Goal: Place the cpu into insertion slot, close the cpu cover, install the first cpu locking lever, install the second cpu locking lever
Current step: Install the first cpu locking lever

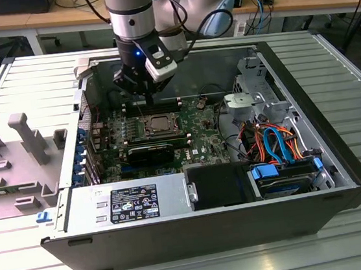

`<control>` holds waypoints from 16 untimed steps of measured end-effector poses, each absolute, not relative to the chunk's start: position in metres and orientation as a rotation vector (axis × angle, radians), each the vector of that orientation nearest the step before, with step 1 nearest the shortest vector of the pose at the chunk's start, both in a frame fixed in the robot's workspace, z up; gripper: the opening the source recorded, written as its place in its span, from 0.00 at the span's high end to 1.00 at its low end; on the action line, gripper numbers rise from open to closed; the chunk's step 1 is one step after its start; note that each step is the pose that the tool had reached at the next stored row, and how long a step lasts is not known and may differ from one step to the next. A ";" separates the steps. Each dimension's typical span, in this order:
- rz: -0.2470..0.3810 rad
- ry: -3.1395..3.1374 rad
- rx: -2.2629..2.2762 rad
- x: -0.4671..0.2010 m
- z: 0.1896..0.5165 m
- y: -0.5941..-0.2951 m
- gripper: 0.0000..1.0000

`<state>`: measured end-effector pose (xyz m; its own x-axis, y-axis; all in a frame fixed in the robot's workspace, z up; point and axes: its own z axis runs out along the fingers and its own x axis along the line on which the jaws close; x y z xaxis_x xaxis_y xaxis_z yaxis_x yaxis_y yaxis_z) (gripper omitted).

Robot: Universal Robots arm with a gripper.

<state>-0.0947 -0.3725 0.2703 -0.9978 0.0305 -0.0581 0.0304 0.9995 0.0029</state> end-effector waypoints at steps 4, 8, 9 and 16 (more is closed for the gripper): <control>0.003 3.082 0.047 -0.100 0.270 -0.373 0.89; 0.003 3.080 0.047 -0.107 0.270 -0.374 0.89; 0.003 3.080 0.047 -0.108 0.270 -0.374 0.89; 0.003 3.079 0.047 -0.117 0.270 -0.374 0.89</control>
